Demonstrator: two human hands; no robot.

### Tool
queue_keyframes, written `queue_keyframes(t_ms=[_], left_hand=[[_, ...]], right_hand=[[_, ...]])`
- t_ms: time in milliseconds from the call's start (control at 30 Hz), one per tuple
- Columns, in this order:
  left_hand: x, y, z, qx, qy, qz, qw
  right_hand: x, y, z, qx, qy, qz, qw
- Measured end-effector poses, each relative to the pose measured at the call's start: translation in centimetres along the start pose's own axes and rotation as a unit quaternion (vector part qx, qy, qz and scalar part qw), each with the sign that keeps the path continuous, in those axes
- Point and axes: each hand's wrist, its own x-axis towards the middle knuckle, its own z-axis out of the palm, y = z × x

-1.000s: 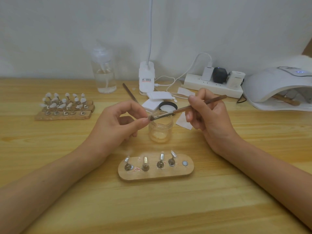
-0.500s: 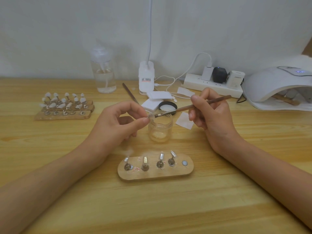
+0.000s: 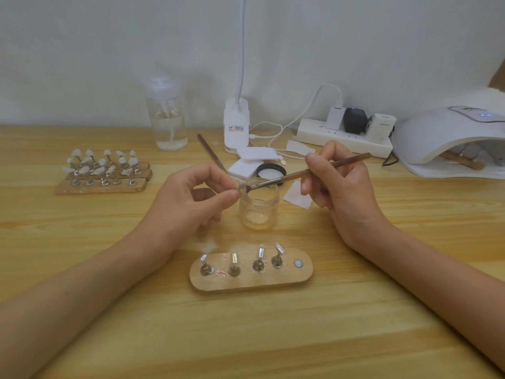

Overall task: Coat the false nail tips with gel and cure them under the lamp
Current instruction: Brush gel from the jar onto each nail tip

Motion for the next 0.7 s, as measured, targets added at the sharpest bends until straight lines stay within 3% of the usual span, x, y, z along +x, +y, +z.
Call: queue_keyframes(t_ms=[333,700], left_hand=[[0.1,-0.2,-0.1,0.001,-0.008,0.003,1.0],[0.2,-0.5,-0.2,0.009,-0.013,-0.001,1.0]], right_hand=[[0.1,-0.4,-0.7,-0.01,0.089,-0.026,0.996],[0.6,-0.7,-2.4,-0.015,0.091,-0.041,0.995]])
